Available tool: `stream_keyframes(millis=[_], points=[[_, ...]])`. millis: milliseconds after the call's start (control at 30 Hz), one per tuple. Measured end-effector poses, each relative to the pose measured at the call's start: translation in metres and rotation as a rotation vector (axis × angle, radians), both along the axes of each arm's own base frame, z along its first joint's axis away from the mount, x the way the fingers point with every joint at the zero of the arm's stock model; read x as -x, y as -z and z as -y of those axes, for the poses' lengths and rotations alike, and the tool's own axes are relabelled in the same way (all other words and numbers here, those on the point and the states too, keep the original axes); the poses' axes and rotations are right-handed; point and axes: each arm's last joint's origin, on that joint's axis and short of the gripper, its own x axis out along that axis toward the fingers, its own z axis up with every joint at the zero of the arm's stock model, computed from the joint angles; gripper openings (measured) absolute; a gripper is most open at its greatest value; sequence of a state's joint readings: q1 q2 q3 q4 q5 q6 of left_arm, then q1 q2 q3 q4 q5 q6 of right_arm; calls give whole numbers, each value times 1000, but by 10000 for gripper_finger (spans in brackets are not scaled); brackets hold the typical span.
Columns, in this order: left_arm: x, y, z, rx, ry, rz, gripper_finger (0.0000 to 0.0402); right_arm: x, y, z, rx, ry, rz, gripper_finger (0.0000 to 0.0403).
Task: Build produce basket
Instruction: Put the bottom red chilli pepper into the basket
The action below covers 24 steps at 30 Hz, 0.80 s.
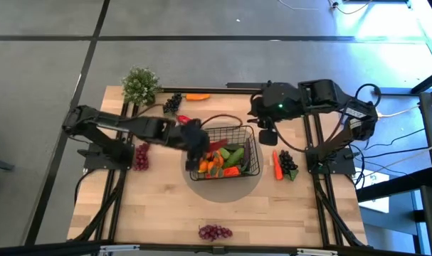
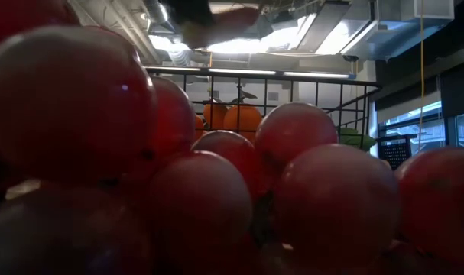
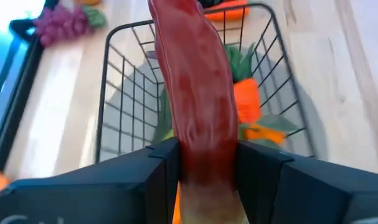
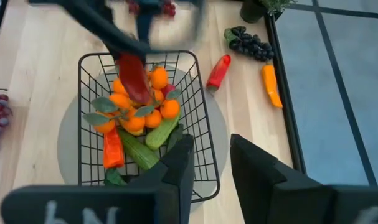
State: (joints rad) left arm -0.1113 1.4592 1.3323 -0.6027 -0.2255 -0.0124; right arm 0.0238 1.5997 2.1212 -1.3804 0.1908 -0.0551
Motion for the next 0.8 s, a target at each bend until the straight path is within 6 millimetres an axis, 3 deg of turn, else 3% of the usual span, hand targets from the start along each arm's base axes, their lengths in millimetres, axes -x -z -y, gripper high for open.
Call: stream_keyframes(millis=[167,333,800], points=[[-15,5,-35,-73,128,17,104,9,-6,0,-2,1,21,93],[-36,18,-58,-97,224,70,104,13,-7,0,-24,29,21,93],[-84,83,-80,-72,233,32,104,21,-4,5,59,206,-24,93]])
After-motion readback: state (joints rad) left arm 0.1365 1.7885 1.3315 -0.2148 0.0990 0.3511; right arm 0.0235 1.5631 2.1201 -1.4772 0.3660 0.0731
